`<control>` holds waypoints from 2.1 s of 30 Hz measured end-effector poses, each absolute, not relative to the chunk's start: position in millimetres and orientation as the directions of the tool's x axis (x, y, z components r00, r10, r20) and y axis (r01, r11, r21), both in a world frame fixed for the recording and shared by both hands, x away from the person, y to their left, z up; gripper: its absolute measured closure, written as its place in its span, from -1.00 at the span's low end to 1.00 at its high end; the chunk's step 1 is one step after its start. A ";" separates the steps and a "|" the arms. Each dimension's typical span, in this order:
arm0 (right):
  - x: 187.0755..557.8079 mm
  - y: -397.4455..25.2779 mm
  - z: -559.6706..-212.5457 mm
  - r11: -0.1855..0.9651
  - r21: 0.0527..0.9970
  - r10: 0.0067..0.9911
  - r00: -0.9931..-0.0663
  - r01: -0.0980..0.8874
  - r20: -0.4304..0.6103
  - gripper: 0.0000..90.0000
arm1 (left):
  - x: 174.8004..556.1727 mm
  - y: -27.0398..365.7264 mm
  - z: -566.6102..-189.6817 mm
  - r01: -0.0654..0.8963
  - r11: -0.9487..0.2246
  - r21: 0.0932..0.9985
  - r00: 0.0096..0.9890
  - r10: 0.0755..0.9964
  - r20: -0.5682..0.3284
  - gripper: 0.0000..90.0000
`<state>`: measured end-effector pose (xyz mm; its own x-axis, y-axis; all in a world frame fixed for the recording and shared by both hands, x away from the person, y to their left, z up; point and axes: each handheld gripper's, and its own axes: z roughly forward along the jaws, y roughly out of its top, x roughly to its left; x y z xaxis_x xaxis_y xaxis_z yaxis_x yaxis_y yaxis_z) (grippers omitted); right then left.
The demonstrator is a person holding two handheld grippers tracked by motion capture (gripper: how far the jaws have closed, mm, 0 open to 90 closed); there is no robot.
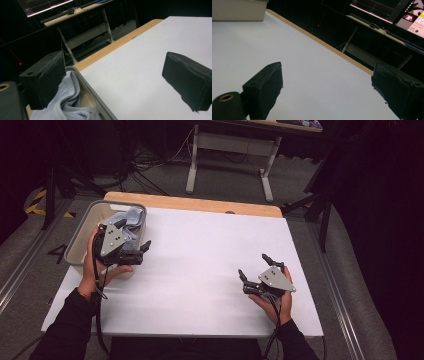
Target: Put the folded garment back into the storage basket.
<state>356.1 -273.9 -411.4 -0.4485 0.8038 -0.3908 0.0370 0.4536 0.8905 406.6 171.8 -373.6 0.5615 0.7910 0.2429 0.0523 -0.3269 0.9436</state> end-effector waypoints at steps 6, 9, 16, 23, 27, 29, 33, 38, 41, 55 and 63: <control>355.7 -272.9 -411.6 0.455 0.890 0.801 -0.452 0.034 -0.392 -0.77 | 402.7 170.5 -373.9 0.047 -0.327 0.944 0.578 0.780 0.241 -0.86; 355.4 -272.3 -411.6 0.456 0.889 0.800 -0.452 0.032 -0.394 -0.77 | 400.6 169.4 -373.1 0.040 -0.328 0.944 0.583 0.775 0.244 -0.87; 354.9 -271.2 -411.8 0.457 0.889 0.799 -0.452 0.030 -0.396 -0.77 | 396.6 166.1 -371.9 0.028 -0.330 0.943 0.589 0.768 0.251 -0.87; 354.8 -271.3 -411.8 0.460 0.888 0.801 -0.446 0.029 -0.400 -0.77 | 394.0 162.4 -371.3 0.016 -0.334 0.942 0.590 0.764 0.261 -0.87; 354.2 -270.5 -411.9 0.472 0.881 0.800 -0.433 0.026 -0.415 -0.78 | 392.5 160.1 -371.9 0.010 -0.330 0.944 0.593 0.762 0.260 -0.87; 354.1 -270.7 -412.0 0.467 0.884 0.801 -0.435 0.027 -0.410 -0.78 | 390.9 158.3 -373.1 0.007 -0.332 0.943 0.601 0.756 0.261 -0.87; 353.7 -271.2 -411.6 0.461 0.887 0.808 -0.426 0.027 -0.407 -0.78 | 386.8 154.2 -374.8 0.002 -0.344 0.939 0.609 0.745 0.272 -0.86; 352.3 -271.8 -411.0 0.453 0.891 0.812 -0.424 0.024 -0.401 -0.78 | 383.7 153.1 -375.0 -0.005 -0.344 0.939 0.618 0.737 0.273 -0.86; 351.4 -271.5 -410.8 0.450 0.893 0.812 -0.426 0.024 -0.398 -0.78 | 382.0 152.5 -375.5 -0.004 -0.343 0.939 0.625 0.732 0.270 -0.86; 350.9 -270.0 -412.1 0.451 0.892 0.810 -0.432 0.028 -0.396 -0.78 | 375.6 152.3 -378.5 -0.010 -0.350 0.937 0.640 0.718 0.275 -0.88; 348.5 -269.8 -411.7 0.451 0.892 0.810 -0.431 0.026 -0.397 -0.78 | 371.8 149.2 -381.1 -0.012 -0.361 0.933 0.652 0.705 0.281 -0.88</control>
